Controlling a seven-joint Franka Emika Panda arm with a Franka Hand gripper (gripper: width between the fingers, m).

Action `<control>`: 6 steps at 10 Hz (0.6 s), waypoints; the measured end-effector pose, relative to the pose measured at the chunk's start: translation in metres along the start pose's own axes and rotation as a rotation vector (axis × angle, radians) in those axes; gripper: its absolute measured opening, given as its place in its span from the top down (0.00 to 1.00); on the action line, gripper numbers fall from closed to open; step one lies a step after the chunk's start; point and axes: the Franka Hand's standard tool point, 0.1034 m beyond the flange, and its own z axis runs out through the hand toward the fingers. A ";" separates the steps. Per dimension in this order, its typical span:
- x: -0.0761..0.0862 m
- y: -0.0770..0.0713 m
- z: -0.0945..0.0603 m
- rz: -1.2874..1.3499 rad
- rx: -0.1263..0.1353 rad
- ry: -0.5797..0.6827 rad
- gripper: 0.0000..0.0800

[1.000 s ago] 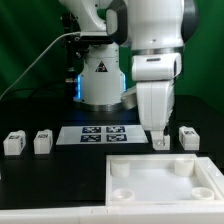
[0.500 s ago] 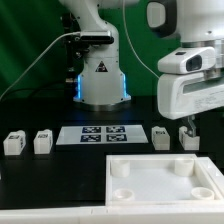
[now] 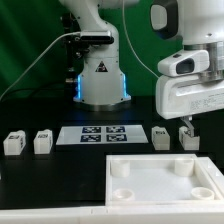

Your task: Assemble one leg

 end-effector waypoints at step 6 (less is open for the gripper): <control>-0.036 0.010 0.004 0.124 -0.017 -0.483 0.19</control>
Offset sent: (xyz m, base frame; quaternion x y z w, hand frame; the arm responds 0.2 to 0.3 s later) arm -0.0006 -0.0193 -0.0073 -0.0692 -0.2575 -0.0037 0.9638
